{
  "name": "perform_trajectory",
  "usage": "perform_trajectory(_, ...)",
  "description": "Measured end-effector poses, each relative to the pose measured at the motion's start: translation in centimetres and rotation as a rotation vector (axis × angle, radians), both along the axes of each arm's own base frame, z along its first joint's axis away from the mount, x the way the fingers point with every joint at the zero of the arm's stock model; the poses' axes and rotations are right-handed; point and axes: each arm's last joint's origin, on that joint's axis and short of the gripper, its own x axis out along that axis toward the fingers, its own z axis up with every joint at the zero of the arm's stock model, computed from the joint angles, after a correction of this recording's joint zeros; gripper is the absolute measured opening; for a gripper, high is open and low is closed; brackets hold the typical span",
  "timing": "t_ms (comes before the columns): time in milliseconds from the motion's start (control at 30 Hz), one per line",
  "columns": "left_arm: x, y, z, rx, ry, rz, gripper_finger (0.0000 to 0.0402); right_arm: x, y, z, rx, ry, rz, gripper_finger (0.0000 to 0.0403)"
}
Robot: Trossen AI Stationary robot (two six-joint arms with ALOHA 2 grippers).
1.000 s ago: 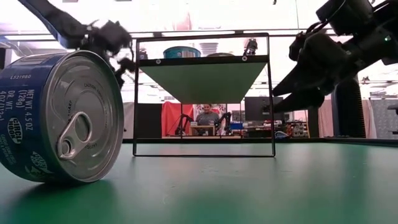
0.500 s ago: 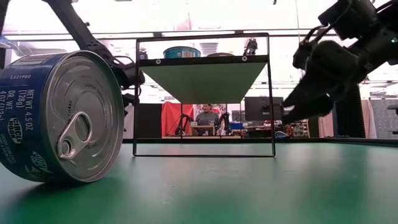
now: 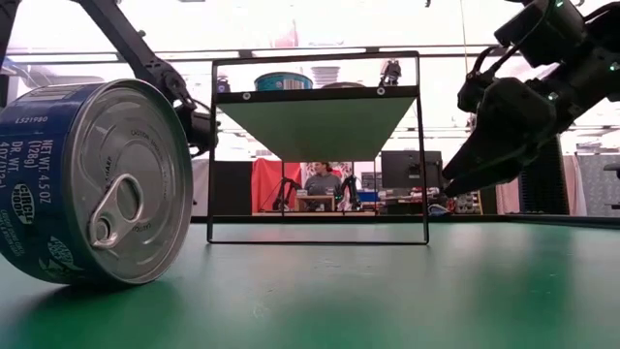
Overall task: Stack canned seafood by type on shelf
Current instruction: Stack the green blue tuna can on top of the other green blue can on the shelf
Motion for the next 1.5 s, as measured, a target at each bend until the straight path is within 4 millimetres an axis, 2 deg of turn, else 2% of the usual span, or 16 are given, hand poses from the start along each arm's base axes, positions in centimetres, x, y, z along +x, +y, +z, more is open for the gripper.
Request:
perform_trajectory(100,-0.5,0.8,-0.6,0.015,-0.003,-0.045,0.0000,0.0,0.1,0.0,0.008,-0.002,0.000,0.0400)
perform_trajectory(300,-1.7,3.2,-0.4,-0.035,-0.021,-0.194,0.0000,-0.2,1.2,0.0,0.075,-0.009,0.008,0.0400)
perform_trajectory(433,-1.8,3.1,-0.3,-0.083,-0.086,-0.208,0.0000,-0.4,2.1,-0.1,0.108,-0.006,0.022,0.0400)
perform_trajectory(567,-2.0,2.4,-1.5,-0.121,-0.154,-0.195,0.0000,-0.5,2.6,0.0,0.130,-0.020,0.025,0.0400)
perform_trajectory(700,-1.1,1.1,-1.6,-0.137,-0.145,-0.340,0.0000,-0.5,3.2,0.2,0.167,-0.040,0.027,0.0400)
perform_trajectory(767,-0.3,-0.8,-1.3,-0.173,-0.178,-0.374,0.0000,-0.6,3.7,0.3,0.186,-0.044,0.041,0.0400)
perform_trajectory(867,0.2,-4.7,-1.3,-0.213,-0.134,-0.397,0.0000,-0.7,4.5,0.5,0.204,-0.049,0.072,0.0400)
perform_trajectory(1000,0.6,-10.8,-1.8,-0.184,-0.120,-0.477,0.0000,-0.8,5.4,0.8,0.198,-0.060,0.100,0.0400)
perform_trajectory(1133,0.3,-17.4,-3.0,-0.054,-0.176,-0.590,0.0000,-0.7,6.1,1.4,0.187,-0.084,0.109,0.0400)
perform_trajectory(1267,-0.5,-23.5,-3.6,0.021,-0.259,-0.830,0.0000,-0.4,6.6,2.2,0.191,-0.106,0.134,0.0400)
perform_trajectory(1400,-0.3,-27.5,-3.0,-0.007,-0.299,-1.067,0.0000,-0.1,7.1,2.9,0.198,-0.126,0.151,0.0400)
perform_trajectory(1500,0.6,-30.5,-2.3,-0.053,-0.308,-1.218,0.0000,0.1,7.4,3.3,0.204,-0.138,0.158,0.0400)
